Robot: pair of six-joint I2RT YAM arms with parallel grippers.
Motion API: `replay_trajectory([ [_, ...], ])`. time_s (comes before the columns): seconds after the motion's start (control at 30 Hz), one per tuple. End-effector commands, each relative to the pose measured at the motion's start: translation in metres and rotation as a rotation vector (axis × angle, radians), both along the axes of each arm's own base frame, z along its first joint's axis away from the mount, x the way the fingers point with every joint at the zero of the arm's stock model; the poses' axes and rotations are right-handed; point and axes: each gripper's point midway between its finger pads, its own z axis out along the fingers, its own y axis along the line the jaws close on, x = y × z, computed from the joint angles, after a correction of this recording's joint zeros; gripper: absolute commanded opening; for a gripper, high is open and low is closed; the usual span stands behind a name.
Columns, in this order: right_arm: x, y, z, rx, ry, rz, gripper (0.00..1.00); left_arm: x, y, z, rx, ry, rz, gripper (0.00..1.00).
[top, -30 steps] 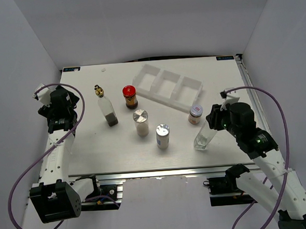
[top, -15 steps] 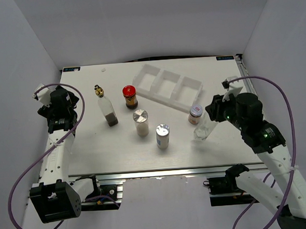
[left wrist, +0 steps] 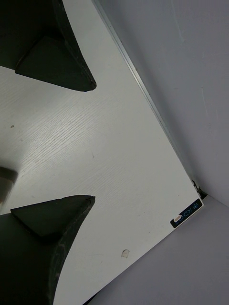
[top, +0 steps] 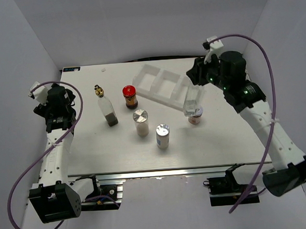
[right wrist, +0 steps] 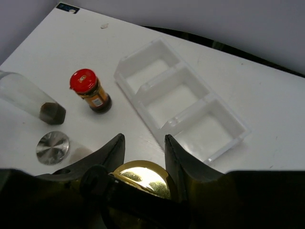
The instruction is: Organize the condiment bottles
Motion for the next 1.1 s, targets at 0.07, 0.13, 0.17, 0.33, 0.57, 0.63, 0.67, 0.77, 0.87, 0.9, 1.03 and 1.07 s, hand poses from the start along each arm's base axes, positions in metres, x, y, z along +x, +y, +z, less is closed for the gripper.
replay_trajectory([
  [0.07, 0.056, -0.002, 0.072, 0.021, -0.260, -0.121, 0.00, -0.007, 0.007, 0.023, 0.023, -0.032, 0.041, 0.98],
  [0.13, 0.076, -0.002, 0.067, -0.024, -0.274, -0.148, 0.00, -0.007, 0.006, 0.024, 0.023, -0.033, 0.040, 0.98],
  [0.17, 0.082, -0.002, 0.065, -0.036, -0.278, -0.155, 0.00, -0.007, 0.006, 0.025, 0.024, -0.034, 0.038, 0.98],
  [0.33, 0.119, -0.002, 0.050, -0.100, -0.281, -0.211, 0.00, -0.007, 0.005, 0.030, 0.022, -0.044, 0.035, 0.98],
  [0.57, 0.161, -0.014, 0.015, -0.125, -0.229, -0.185, 0.00, -0.007, 0.005, 0.034, 0.023, -0.057, 0.032, 0.98],
  [0.63, 0.170, -0.008, 0.010, -0.117, -0.249, -0.137, 0.00, -0.006, 0.004, 0.034, 0.022, -0.058, 0.025, 0.98],
  [0.67, 0.173, -0.010, 0.003, -0.121, -0.244, -0.134, 0.00, -0.005, 0.003, 0.036, 0.022, -0.062, 0.022, 0.98],
  [0.77, 0.185, -0.009, -0.001, -0.127, -0.271, -0.121, 0.00, -0.004, 0.001, 0.041, 0.020, -0.076, 0.005, 0.98],
  [0.87, 0.195, -0.013, -0.006, -0.142, -0.285, -0.109, 0.00, 0.000, -0.005, 0.045, 0.011, -0.098, -0.035, 0.98],
  [0.9, 0.199, -0.013, -0.010, -0.141, -0.280, -0.106, 0.00, 0.000, -0.006, 0.047, 0.012, -0.102, -0.046, 0.98],
  [1.03, 0.209, -0.019, -0.015, -0.133, -0.292, -0.119, 0.00, 0.003, -0.015, 0.057, 0.002, -0.136, -0.103, 0.98],
  [1.07, 0.212, -0.021, -0.015, -0.130, -0.294, -0.126, 0.00, 0.006, -0.020, 0.061, -0.003, -0.150, -0.131, 0.98],
])
